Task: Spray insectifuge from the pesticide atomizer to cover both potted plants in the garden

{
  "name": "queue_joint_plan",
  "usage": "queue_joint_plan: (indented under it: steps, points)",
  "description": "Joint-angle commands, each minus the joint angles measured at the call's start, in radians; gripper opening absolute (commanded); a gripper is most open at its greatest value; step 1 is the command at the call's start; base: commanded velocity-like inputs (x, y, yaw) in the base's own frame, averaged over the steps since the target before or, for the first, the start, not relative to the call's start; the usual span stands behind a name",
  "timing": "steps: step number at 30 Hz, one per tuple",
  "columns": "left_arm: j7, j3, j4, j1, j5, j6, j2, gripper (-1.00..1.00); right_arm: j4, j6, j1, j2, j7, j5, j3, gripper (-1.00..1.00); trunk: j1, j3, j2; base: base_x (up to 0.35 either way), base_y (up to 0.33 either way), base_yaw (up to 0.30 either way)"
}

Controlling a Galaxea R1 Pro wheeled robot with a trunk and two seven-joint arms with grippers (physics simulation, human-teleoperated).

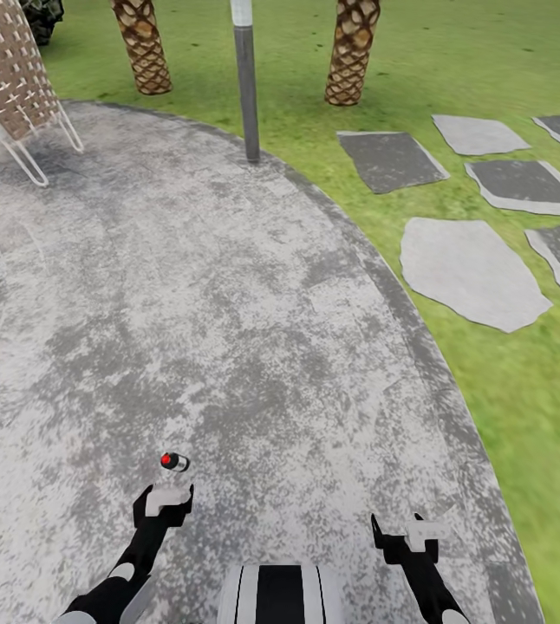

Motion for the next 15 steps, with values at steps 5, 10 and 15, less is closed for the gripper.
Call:
queue_joint_plan:
  steps: [5, 10, 15]
  points:
    - [0.001, 0.008, -0.003, -0.001, -0.003, -0.005, 0.001, 1.0, 0.001, -0.003, 0.0, 0.0, -0.001, 0.001, 0.0, 1.0, 0.0, -0.001, 0.0, 0.0, 0.0, 0.202]
    - [0.002, 0.01, -0.015, -0.001, -0.004, -0.011, 0.0, 1.0, 0.001, -0.003, 0.0, 0.0, -0.001, 0.001, 0.0, 1.0, 0.0, -0.001, 0.0, 0.0, 0.0, 0.032]
    - [0.002, 0.01, -0.016, -0.001, -0.002, -0.017, 0.001, 1.0, 0.001, -0.003, 0.0, 0.0, -0.001, 0.001, 0.0, 1.0, 0.0, -0.001, 0.0, 0.0, 0.0, 0.003]
